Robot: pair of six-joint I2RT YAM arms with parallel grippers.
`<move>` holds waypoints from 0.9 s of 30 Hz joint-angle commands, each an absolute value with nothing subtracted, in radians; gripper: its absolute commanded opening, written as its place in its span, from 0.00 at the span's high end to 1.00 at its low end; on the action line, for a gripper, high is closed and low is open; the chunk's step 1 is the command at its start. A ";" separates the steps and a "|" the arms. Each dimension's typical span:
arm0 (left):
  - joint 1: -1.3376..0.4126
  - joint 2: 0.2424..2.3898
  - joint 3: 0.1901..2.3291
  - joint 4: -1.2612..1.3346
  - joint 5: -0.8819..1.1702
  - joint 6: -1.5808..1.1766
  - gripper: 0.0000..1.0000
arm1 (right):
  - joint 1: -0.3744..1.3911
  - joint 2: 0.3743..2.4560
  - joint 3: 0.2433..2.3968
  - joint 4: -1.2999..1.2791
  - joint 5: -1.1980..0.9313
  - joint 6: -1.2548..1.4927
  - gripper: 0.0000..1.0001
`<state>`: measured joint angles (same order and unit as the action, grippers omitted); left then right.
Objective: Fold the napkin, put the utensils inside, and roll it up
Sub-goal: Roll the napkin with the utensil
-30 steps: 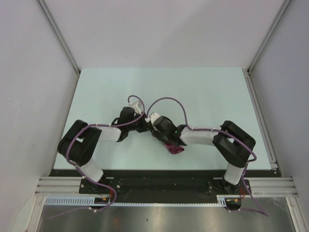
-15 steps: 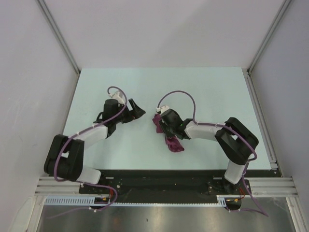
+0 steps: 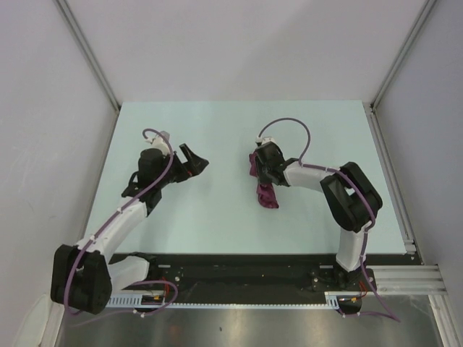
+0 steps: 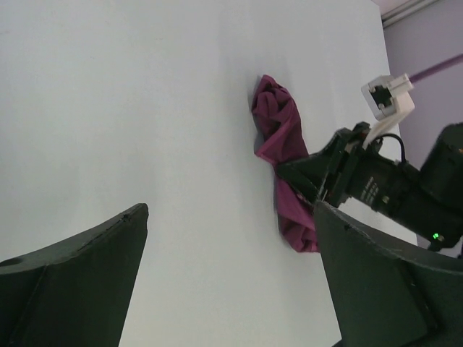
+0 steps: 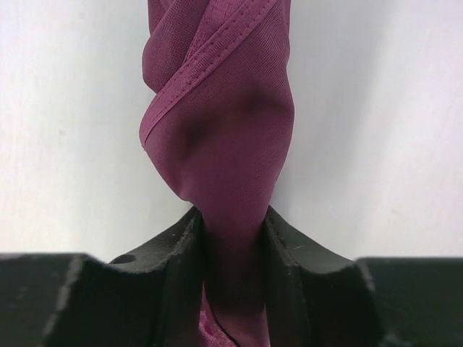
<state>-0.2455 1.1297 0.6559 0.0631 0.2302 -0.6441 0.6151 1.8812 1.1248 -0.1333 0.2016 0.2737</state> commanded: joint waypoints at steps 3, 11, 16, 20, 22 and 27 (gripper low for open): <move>-0.198 1.020 0.750 -0.107 0.293 -0.572 0.00 | 0.592 1.884 1.154 -0.132 0.155 0.247 0.45; 0.024 0.894 0.793 -0.331 0.462 -0.411 0.00 | 0.667 1.617 1.173 -0.198 0.046 0.132 0.15; 0.086 0.767 0.805 -0.406 0.437 -0.280 0.00 | 0.623 1.413 1.119 -0.221 0.011 0.121 0.05; 0.086 0.667 0.767 -0.359 0.440 -0.239 0.00 | 0.494 1.297 1.016 -0.207 -0.026 0.166 0.04; 0.086 0.625 0.753 -0.342 0.460 -0.226 0.00 | 0.436 1.246 0.970 -0.204 -0.040 0.182 0.04; 0.087 0.581 0.724 -0.325 0.397 -0.204 0.00 | 0.284 1.047 0.804 -0.150 -0.041 0.218 0.04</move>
<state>0.0799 0.6003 0.7509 -0.3599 0.4232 -0.2573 0.3485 1.1751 0.8974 -0.1810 -0.0219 0.1837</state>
